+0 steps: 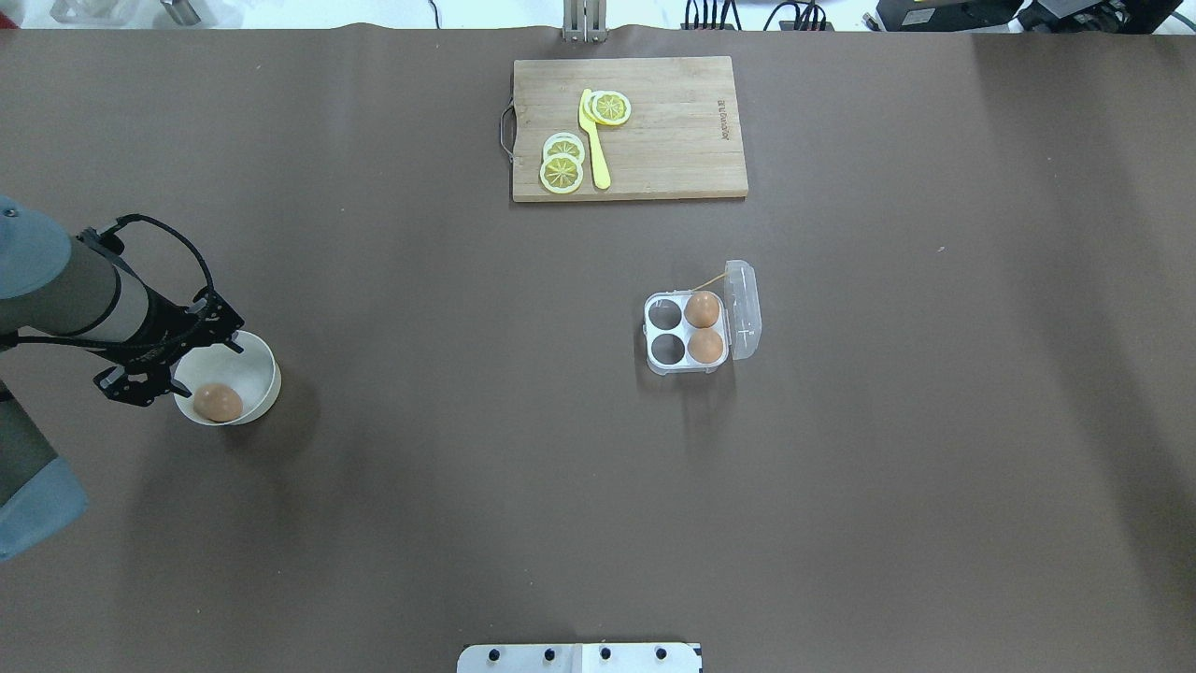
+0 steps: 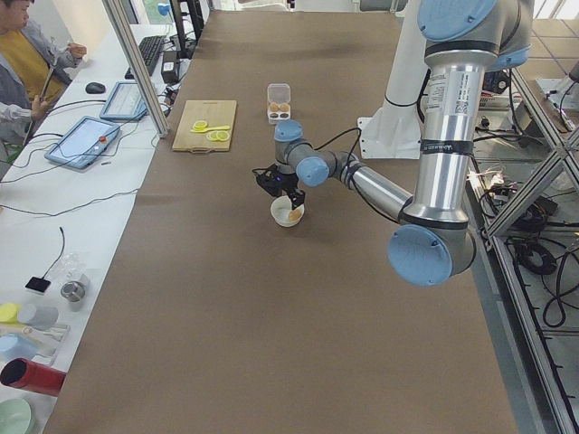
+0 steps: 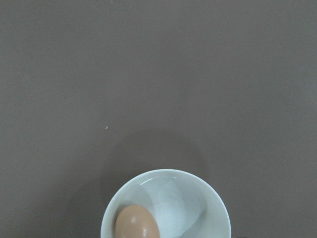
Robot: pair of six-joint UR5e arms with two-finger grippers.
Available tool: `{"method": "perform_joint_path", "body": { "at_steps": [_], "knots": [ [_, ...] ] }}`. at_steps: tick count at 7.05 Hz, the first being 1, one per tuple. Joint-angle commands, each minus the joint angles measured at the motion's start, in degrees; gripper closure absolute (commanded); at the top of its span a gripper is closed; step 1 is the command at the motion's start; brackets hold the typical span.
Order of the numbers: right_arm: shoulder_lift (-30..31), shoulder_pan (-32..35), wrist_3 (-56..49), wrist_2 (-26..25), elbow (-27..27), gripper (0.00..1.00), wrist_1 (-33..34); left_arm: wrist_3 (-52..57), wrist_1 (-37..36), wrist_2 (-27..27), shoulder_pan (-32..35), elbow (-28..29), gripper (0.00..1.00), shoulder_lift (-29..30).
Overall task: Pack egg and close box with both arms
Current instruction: 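Reach the left gripper down into the white bowl over the egg, then close the left gripper on the brown egg in the bowl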
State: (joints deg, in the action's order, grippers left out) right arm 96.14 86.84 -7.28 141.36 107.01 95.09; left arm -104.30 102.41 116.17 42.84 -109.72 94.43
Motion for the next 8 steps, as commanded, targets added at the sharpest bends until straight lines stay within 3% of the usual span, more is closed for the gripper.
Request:
{"method": "perform_joint_path", "body": {
  "at_steps": [1, 8],
  "knots": [
    [0.1, 0.0, 0.1, 0.0, 0.5, 0.00, 0.0, -0.8, 0.4, -1.3, -1.0, 2.4, 0.29, 0.5],
    [0.0, 0.0, 2.0, 0.0, 1.3, 0.00, 0.0, -1.1, 0.4, -1.7, -2.9, 2.8, 0.34, 0.4]
  ]
}}
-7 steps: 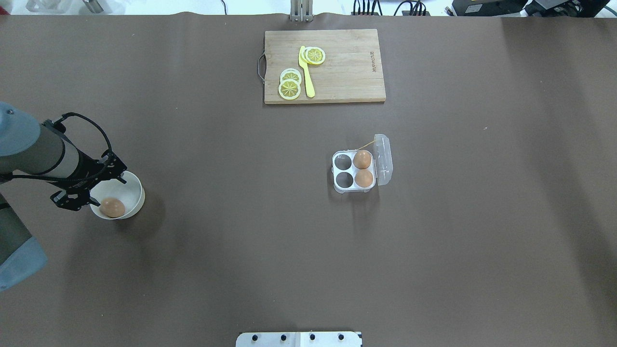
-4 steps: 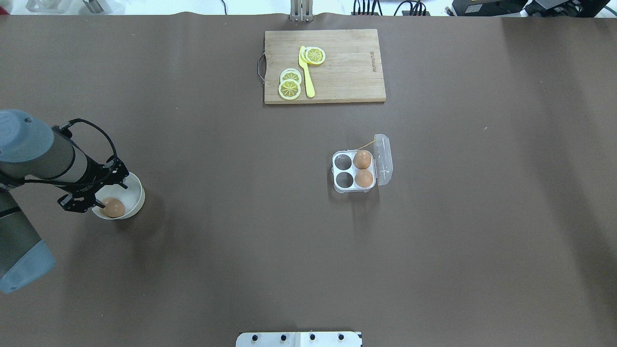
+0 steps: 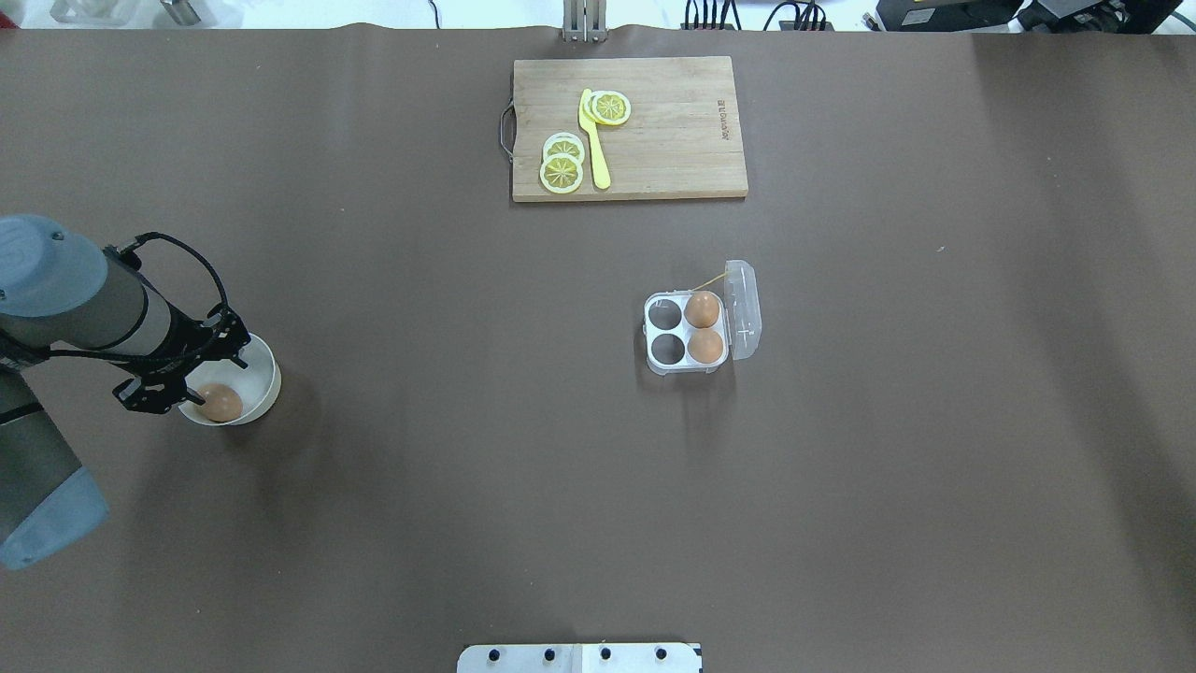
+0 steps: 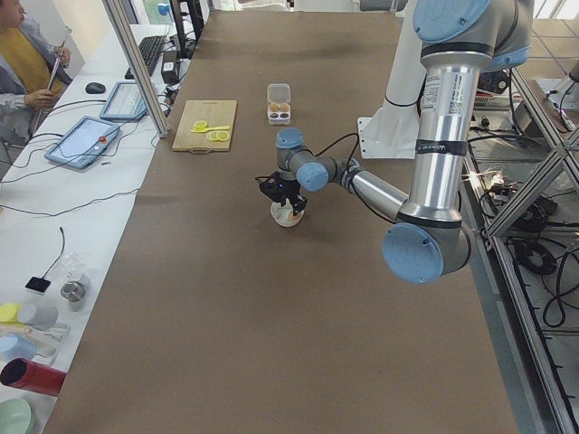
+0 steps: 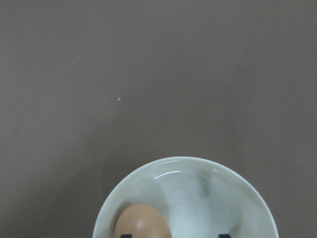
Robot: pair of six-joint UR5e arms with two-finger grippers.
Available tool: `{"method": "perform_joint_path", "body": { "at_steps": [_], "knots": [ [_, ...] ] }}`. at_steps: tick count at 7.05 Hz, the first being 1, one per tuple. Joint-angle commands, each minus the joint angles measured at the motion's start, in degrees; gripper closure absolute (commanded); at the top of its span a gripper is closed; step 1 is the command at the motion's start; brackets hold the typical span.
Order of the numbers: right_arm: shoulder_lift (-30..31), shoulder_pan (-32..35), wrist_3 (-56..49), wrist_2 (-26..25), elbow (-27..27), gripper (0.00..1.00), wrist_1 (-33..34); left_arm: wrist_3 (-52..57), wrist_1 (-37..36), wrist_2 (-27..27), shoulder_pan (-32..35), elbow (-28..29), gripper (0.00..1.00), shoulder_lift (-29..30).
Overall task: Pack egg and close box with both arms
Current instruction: 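Close the left gripper on the brown egg in the bowl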
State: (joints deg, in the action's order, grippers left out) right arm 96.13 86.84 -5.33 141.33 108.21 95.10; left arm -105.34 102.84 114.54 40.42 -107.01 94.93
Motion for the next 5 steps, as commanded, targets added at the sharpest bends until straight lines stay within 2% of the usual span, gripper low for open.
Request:
{"method": "perform_joint_path", "body": {
  "at_steps": [1, 5],
  "knots": [
    [0.0, 0.0, 0.1, 0.0, 0.1, 0.00, 0.0, 0.0, 0.0, 0.0, -0.4, 0.0, 0.34, -0.4],
    [-0.1, 0.0, 0.1, 0.0, 0.1, 0.00, 0.0, 0.0, 0.1, 0.1, -0.5, 0.3, 0.37, -0.4]
  ]
}}
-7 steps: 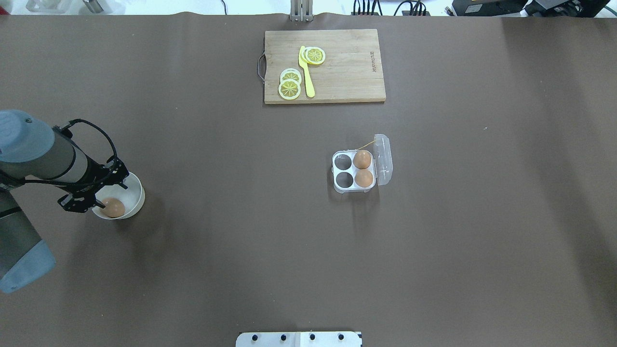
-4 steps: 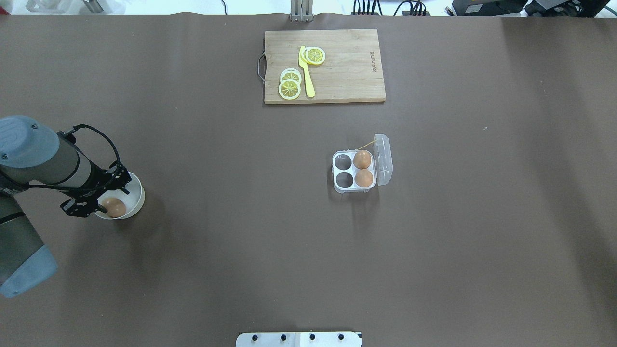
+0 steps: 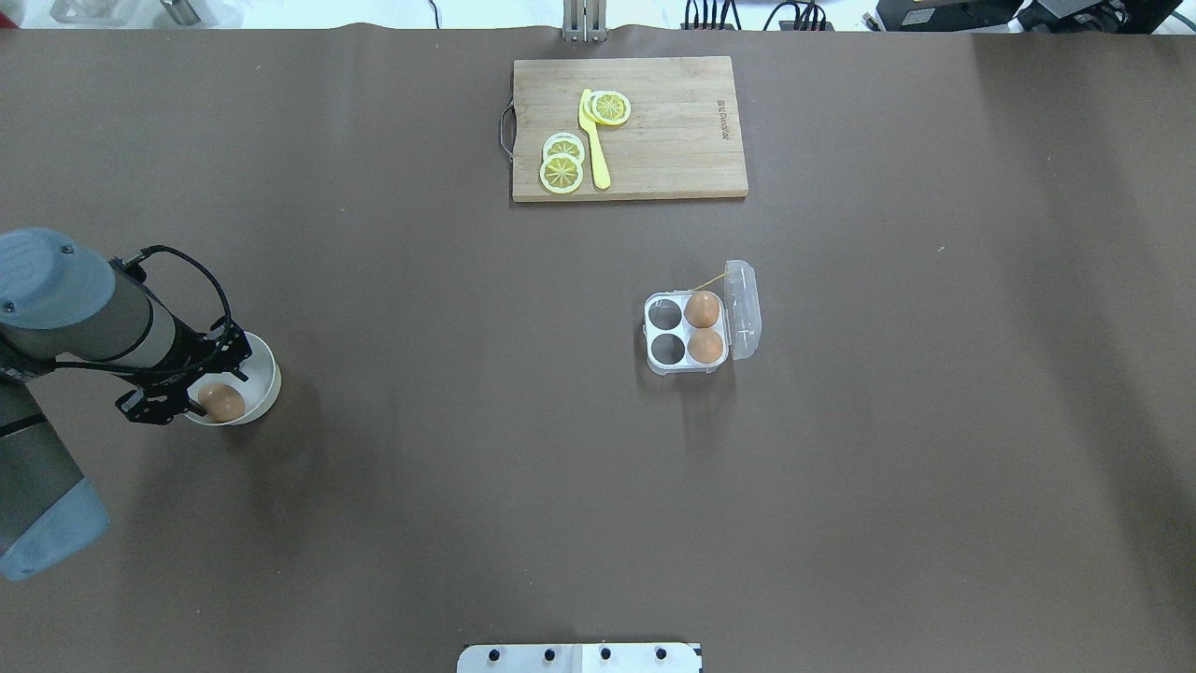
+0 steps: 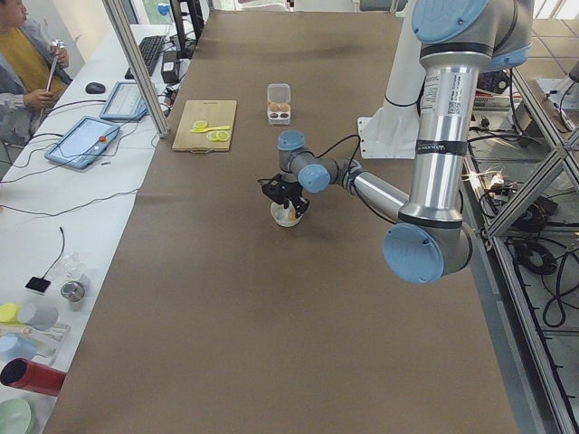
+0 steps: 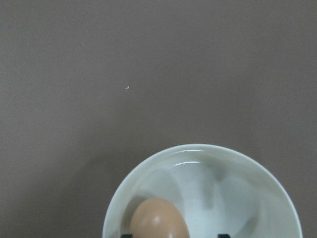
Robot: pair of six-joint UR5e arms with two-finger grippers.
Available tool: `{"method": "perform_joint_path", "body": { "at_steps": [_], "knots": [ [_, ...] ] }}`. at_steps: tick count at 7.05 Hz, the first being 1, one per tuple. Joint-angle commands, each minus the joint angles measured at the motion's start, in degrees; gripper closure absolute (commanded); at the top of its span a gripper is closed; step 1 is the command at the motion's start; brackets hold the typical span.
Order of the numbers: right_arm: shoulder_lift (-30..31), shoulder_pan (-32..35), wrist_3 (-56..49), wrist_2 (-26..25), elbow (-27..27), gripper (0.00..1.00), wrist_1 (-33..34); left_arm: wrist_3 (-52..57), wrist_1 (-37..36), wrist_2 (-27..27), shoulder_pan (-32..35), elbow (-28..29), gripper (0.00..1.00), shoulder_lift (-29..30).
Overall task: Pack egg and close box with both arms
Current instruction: 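Close the left gripper on the brown egg in the bowl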
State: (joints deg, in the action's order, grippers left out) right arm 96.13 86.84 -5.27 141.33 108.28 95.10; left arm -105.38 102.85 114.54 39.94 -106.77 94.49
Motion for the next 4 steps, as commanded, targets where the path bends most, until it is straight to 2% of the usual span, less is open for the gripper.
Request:
{"method": "perform_joint_path", "body": {
  "at_steps": [1, 4],
  "knots": [
    [-0.1, 0.0, 0.0, 0.0, 0.0, 0.00, 0.0, 0.0, 0.1, 0.1, -0.2, 0.2, 0.37, 0.0],
    [-0.1, 0.0, 0.0, 0.0, 0.0, 0.00, 0.0, 0.0, 0.2, 0.2, -0.8, 0.7, 0.38, 0.0]
  ]
}}
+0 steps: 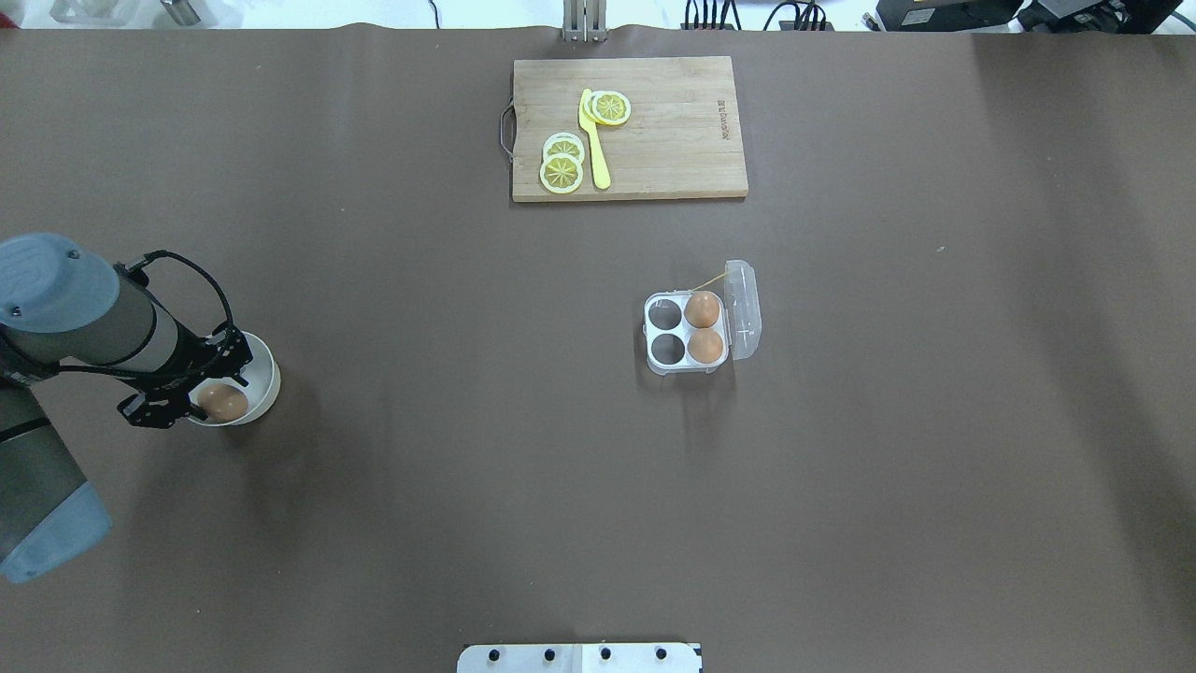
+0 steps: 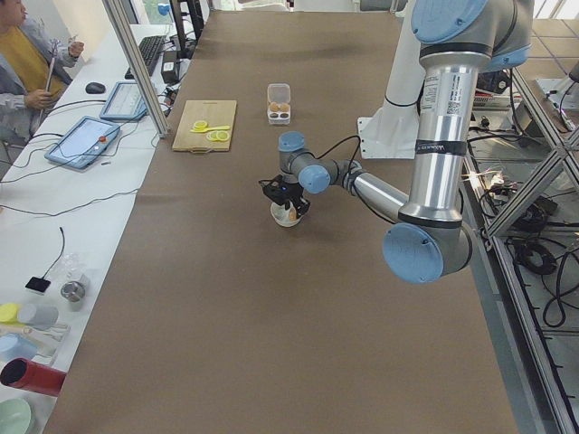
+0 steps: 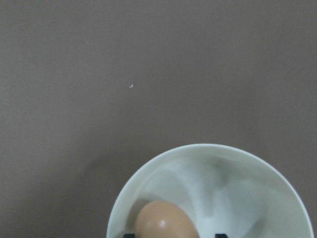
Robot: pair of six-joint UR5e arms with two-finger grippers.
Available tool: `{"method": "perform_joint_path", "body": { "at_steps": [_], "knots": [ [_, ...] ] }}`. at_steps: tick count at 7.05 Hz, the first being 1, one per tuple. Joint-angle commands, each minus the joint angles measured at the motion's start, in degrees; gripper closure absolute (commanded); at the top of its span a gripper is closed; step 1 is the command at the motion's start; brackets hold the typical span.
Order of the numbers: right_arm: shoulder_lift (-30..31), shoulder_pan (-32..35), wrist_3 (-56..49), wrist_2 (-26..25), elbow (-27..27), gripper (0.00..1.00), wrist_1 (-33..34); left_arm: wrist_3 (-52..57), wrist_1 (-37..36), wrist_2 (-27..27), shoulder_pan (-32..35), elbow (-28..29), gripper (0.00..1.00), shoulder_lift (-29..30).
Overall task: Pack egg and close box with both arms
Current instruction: 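Close the left gripper on the brown egg in the bowl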
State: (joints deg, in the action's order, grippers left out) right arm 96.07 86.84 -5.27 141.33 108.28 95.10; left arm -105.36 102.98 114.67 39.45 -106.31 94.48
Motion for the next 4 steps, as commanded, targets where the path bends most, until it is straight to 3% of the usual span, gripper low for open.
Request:
{"method": "perform_joint_path", "body": {
  "at_steps": [1, 2, 3, 4],
  "knots": [
    [0.0, 0.0, 0.0, 0.1, 0.0, 0.00, 0.0, 0.0, 0.0, 0.0, -0.3, 0.1, 0.51, 0.0],
    [0.0, 0.0, 0.1, 0.1, 0.1, 0.00, 0.0, -0.1, 0.0, 0.0, -0.3, 0.1, 0.64, 0.2],
    [0.0, 0.0, 0.1, 0.1, 0.3, 0.00, 0.1, -0.1, -0.1, 0.6, -0.3, 0.0, 1.00, 0.3],
    [0.0, 0.0, 0.1, 0.1, 0.4, 0.00, 0.1, 0.0, 0.0, 0.6, -0.3, 0.0, 1.00, 0.5]
  ]
}}
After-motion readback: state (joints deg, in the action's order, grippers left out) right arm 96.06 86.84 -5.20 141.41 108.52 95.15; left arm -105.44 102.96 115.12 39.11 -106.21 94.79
